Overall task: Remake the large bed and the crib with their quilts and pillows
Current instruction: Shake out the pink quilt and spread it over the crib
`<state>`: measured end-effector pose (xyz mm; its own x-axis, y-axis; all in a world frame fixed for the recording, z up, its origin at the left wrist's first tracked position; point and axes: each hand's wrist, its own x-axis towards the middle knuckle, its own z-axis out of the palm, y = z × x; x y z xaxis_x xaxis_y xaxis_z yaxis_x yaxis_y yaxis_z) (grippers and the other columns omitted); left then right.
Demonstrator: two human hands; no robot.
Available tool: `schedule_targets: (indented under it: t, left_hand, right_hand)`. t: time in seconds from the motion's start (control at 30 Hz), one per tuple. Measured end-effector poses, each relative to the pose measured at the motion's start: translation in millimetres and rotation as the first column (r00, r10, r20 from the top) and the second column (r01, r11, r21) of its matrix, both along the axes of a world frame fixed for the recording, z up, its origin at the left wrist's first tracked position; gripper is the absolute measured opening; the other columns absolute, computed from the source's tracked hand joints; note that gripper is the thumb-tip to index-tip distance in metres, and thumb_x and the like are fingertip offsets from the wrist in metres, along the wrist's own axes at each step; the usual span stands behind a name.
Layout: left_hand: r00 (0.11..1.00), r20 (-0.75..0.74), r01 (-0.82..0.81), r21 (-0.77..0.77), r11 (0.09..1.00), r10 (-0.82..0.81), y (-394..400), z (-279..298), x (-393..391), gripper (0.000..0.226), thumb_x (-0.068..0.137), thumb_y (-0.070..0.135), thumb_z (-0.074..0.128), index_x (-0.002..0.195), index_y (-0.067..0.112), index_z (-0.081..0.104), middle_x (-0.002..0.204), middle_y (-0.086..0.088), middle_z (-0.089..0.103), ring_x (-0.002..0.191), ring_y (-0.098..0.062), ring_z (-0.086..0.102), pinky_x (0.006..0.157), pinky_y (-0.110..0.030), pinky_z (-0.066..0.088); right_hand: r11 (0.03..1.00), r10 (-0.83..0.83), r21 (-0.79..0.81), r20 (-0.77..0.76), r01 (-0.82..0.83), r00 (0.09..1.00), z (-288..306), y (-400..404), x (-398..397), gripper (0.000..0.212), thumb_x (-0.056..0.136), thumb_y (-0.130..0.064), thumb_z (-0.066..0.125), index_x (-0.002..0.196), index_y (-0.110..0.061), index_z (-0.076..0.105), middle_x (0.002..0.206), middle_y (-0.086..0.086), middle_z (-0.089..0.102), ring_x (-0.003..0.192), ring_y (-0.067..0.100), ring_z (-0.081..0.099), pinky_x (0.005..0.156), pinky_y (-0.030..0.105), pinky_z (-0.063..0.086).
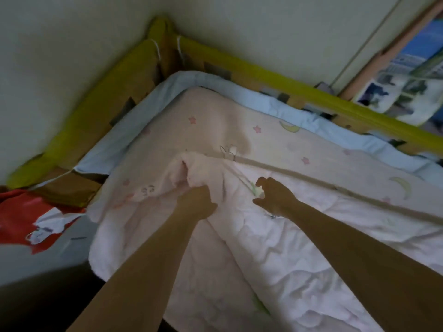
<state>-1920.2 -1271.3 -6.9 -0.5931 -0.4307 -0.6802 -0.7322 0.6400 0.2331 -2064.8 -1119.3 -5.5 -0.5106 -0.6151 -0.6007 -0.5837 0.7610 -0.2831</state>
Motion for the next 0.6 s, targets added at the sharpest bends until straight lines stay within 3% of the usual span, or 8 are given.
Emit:
schedule_targets:
  t: [0.1, 0.2, 0.33, 0.43, 0.53, 0.6]
  left_hand:
    - [0.975, 0.083, -0.216, 0.111, 0.970, 0.208, 58.1, -31.0, -12.2, 0.084, 0.089, 0.061, 0.047, 0.145, 0.002, 0.029, 0.149, -0.012, 0.036, 0.135, -0.028, 0.039, 0.109, -0.038, 0.034]
    - [0.895, 0.206, -0.435, 0.206, 0.877, 0.395, 109.2, -59.1, -1.7, 0.102, 0.081, 0.074, 0.047, 0.146, -0.002, 0.026, 0.150, -0.014, 0.036, 0.133, -0.029, 0.042, 0.108, -0.038, 0.038]
    - [0.685, 0.252, -0.721, 0.367, 0.588, 0.683, 164.5, -81.0, -1.3, 0.093, 0.083, 0.062, 0.059, 0.140, -0.007, 0.034, 0.140, -0.019, 0.046, 0.128, -0.033, 0.047, 0.105, -0.037, 0.040]
    - [0.495, 0.242, -0.807, 0.483, 0.338, 0.835, 184.7, -84.0, -13.4, 0.060, 0.085, 0.037, 0.069, 0.126, -0.004, 0.053, 0.128, -0.021, 0.058, 0.114, -0.036, 0.059, 0.093, -0.040, 0.051]
    - [0.382, 0.273, -0.783, 0.603, 0.152, 0.883, 174.5, -68.7, -38.7, 0.048, 0.088, 0.025, 0.064, 0.128, 0.000, 0.054, 0.120, -0.017, 0.060, 0.095, -0.031, 0.062, 0.073, -0.036, 0.053]
    - [0.269, 0.297, -0.761, 0.648, 0.013, 0.916, 156.8, -48.0, -62.7, 0.051, 0.083, 0.027, 0.067, 0.127, 0.004, 0.057, 0.117, -0.013, 0.061, 0.091, -0.029, 0.061, 0.063, -0.032, 0.050]
  right_hand:
    - [0.998, -0.059, 0.007, 0.037, 0.059, 0.998, -15.1, 37.4, -3.5, 0.047, 0.091, -0.032, 0.059, 0.132, -0.014, 0.043, 0.131, 0.010, 0.048, 0.116, 0.025, 0.051, 0.090, 0.030, 0.042]
    - [0.998, -0.069, 0.005, 0.065, 0.069, 0.995, -26.7, 72.3, 2.6, 0.054, 0.091, -0.033, 0.060, 0.137, -0.013, 0.041, 0.135, 0.011, 0.047, 0.120, 0.026, 0.050, 0.094, 0.032, 0.042]
    - [0.993, -0.117, -0.005, 0.150, 0.119, 0.982, -41.0, 110.3, 13.4, 0.059, 0.089, -0.037, 0.062, 0.139, -0.015, 0.039, 0.141, 0.007, 0.043, 0.126, 0.023, 0.046, 0.100, 0.030, 0.037]
    - [0.981, -0.174, -0.035, 0.260, 0.190, 0.950, -42.7, 137.7, 23.1, 0.070, 0.083, -0.043, 0.068, 0.140, -0.018, 0.035, 0.141, 0.005, 0.042, 0.121, 0.021, 0.048, 0.094, 0.026, 0.038]
    - [0.957, -0.176, -0.131, 0.449, 0.259, 0.876, -29.2, 155.7, 34.0, 0.105, 0.068, -0.048, 0.080, 0.149, -0.029, 0.015, 0.153, -0.004, 0.023, 0.136, 0.016, 0.030, 0.107, 0.029, 0.031]
    - [0.965, -0.084, -0.193, 0.412, 0.177, 0.907, -12.9, 165.4, 33.2, 0.128, 0.059, -0.049, 0.085, 0.150, -0.035, -0.005, 0.158, -0.008, 0.004, 0.144, 0.014, 0.009, 0.118, 0.039, 0.015]
